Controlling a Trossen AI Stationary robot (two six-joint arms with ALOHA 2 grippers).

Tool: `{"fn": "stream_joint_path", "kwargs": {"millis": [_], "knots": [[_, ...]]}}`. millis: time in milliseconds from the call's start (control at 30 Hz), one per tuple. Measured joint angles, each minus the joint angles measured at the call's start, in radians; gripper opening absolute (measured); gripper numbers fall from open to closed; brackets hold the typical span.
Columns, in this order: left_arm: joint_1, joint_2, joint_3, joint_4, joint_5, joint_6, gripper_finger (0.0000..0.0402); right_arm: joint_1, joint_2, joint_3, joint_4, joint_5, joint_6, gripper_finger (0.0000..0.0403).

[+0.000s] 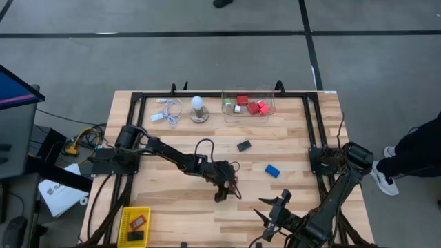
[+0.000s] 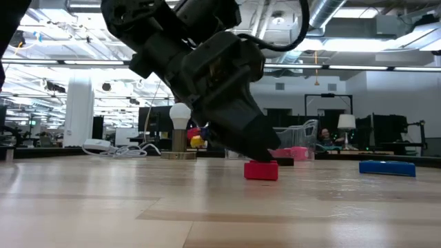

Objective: Pick & Place Office items
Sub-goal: Put the red digital clock into the yellow basket

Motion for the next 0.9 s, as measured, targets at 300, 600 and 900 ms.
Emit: {"fn": "stream_joint_path", "kwargs": {"millis": [300, 600, 900], "knots": [[0.03, 0.014, 0.001, 0.055, -0.005, 0.0, 0.0256, 0.007, 0.0, 0.0, 0.003, 0.0, 0.0, 0.0189], [0.047, 0.043, 0.003, 0.07, -0.02, -0.021, 0.0256, 0.007, 0.0, 0.0, 0.004, 0.0, 0.001, 0.0189], [0.047, 0.041, 0.003, -0.004, -0.102, -0.023, 0.0256, 0.007, 0.0, 0.0, 0.006, 0.0, 0.001, 0.0189]]}}
